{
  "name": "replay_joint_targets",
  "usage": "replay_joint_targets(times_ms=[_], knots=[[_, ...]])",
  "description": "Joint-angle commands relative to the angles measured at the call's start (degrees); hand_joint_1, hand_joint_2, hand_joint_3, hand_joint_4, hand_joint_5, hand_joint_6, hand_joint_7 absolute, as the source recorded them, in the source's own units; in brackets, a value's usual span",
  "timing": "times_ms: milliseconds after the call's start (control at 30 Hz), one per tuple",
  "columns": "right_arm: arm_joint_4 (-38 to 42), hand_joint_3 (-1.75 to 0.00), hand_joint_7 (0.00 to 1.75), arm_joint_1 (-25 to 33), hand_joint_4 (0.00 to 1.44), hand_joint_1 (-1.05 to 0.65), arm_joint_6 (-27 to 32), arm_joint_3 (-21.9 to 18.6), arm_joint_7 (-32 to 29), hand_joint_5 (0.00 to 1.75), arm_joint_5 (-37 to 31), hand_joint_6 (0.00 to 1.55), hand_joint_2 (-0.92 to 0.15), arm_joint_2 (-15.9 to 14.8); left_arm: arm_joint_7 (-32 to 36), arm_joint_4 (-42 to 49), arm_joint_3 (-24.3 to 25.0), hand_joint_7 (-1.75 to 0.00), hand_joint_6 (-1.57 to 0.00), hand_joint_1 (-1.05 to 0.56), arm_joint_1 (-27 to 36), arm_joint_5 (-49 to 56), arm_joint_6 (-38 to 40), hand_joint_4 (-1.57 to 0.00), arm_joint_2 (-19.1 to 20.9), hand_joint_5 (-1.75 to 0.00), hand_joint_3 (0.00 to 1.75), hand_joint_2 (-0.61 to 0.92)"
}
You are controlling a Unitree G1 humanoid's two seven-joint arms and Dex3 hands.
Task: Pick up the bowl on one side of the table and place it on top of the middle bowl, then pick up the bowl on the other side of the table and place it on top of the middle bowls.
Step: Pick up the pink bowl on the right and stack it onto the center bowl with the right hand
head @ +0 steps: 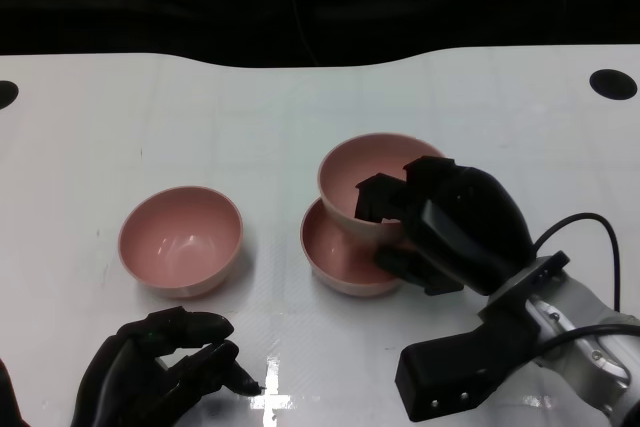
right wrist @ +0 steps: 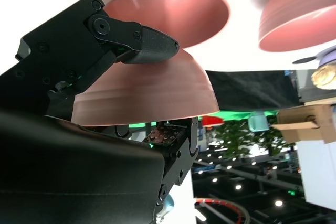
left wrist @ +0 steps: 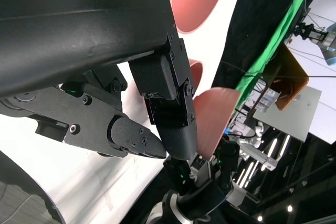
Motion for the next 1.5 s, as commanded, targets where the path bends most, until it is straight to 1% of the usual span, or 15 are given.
replay_joint_targets(times_ms=[33, 200, 267, 367, 433, 500, 567, 600, 633, 667, 700, 800, 867, 1100, 1500], knots=[[2.9, -1.09, 1.70, -1.8, 1.00, -0.13, -0.8, 1.2, -2.4, 1.75, -0.7, 0.81, -0.31, 0.6, -0.4, -0.4, 0.2, -0.14, -1.41, -0.43, 0.4, -0.2, -0.2, -1.18, 0.7, -0.79, 0.01, 0.90], [6.3, -1.10, 1.74, -3.0, 1.01, -0.14, -0.8, 2.9, -3.4, 1.75, -1.6, 0.79, -0.28, 1.7, 0.1, -1.0, 0.1, -0.12, -1.42, -0.43, 0.7, -0.2, 0.2, -1.19, 0.5, -0.77, 0.00, 0.90], [7.3, -0.86, 1.71, -3.4, 0.99, -0.17, 0.3, 3.7, -3.4, 1.75, -2.7, 0.79, -0.34, 2.2, 0.8, -1.5, 0.1, -0.12, -1.43, -0.44, 0.9, -0.1, 0.4, -1.20, 0.3, -0.76, 0.00, 0.89], [8.8, -0.54, 1.53, -4.0, 0.97, -0.17, 1.4, 4.7, -2.7, 1.75, -3.2, 0.84, -0.46, 2.8, 0.6, -1.5, 0.0, -0.10, -1.43, -0.44, 0.9, 0.0, 0.2, -1.21, 0.3, -0.74, 0.00, 0.89], [9.8, -0.48, 1.49, -4.3, 0.94, -0.16, 0.8, 5.1, -2.2, 1.75, -2.5, 0.82, -0.51, 2.8, 0.7, -1.6, 0.1, -0.10, -1.43, -0.45, 1.0, 0.0, 0.1, -1.21, 0.3, -0.73, 0.00, 0.89], [10.4, -0.47, 1.10, -4.4, 0.89, -0.18, -0.2, 5.1, -1.0, 1.74, -1.4, 0.89, -0.56, 2.7, 1.1, -1.9, 0.1, -0.09, -1.43, -0.44, 1.1, 0.0, 0.2, -1.22, 0.1, -0.70, 0.00, 0.89], [9.8, -0.46, 0.76, -4.2, 0.90, -0.24, -0.1, 5.1, 1.6, 1.51, -0.5, 0.95, -0.66, 2.4, 1.2, -2.0, 0.1, -0.09, -1.44, -0.44, 1.2, -0.1, 0.3, -1.23, 0.0, -0.69, 0.00, 0.89], [9.1, -0.34, 0.48, -4.1, 0.90, -0.32, 0.4, 5.1, 3.8, 1.20, -0.2, 0.94, -0.79, 2.2, 1.0, -1.9, 0.1, -0.08, -1.43, -0.44, 1.1, -0.2, 0.2, -1.23, 0.1, -0.68, 0.00, 0.89], [7.9, -0.30, 0.30, -3.9, 0.85, -0.39, 1.6, 5.2, 6.8, 0.95, 0.0, 0.89, -0.86, 1.9, 0.8, -1.8, 0.2, -0.08, -1.43, -0.44, 1.1, -0.3, 0.2, -1.23, 0.1, -0.67, 0.00, 0.89], [6.9, -0.32, 0.13, -3.7, 0.75, -0.51, 2.7, 5.2, 9.3, 0.62, 0.2, 0.78, -0.89, 1.7, 0.7, -1.8, 0.2, -0.07, -1.43, -0.44, 1.0, -0.3, 0.2, -1.23, 0.2, -0.67, 0.00, 0.89], [5.7, -0.34, 0.07, -3.5, 0.71, -0.57, 3.9, 5.3, 11.7, 0.46, 0.1, 0.73, -0.91, 1.5, 0.8, -1.8, 0.2, -0.07, -1.42, -0.44, 1.0, -0.2, 0.1, -1.23, 0.1, -0.66, 0.00, 0.89], [3.0, -0.41, 0.01, -2.9, 0.53, -0.71, 5.9, 5.1, 14.7, 0.21, 0.1, 0.55, -0.92, 1.1, 0.7, -1.6, 0.3, -0.06, -1.43, -0.45, 1.0, -0.1, -0.4, -1.23, 0.1, -0.65, 0.00, 0.90], [1.5, -0.47, 0.00, -2.5, 0.47, -0.77, 6.5, 4.9, 15.4, 0.15, 0.2, 0.47, -0.92, 0.9, 0.3, -1.3, 0.4, -0.06, -1.42, -0.44, 0.8, -0.4, -0.4, -1.24, 0.2, -0.63, 0.01, 0.90], [-5.5, -0.52, 0.00, -0.7, 0.40, -0.81, 9.2, 3.8, 18.5, 0.11, 0.1, 0.42, -0.92, -0.8, 0.7, -1.3, 0.4, -0.05, -1.44, -0.44, 0.7, -0.4, -0.1, -1.28, -0.1, -0.58, 0.00, 0.89], [-15.9, -0.46, 0.00, 5.1, 0.42, -0.81, 10.4, 0.1, 14.3, 0.12, 0.1, 0.42, -0.92, -2.1, 0.6, -1.3, 0.7, -0.04, -1.45, -0.44, 0.5, -0.2, -0.5, -1.29, 0.1, -0.54, 0.00, 0.90]])
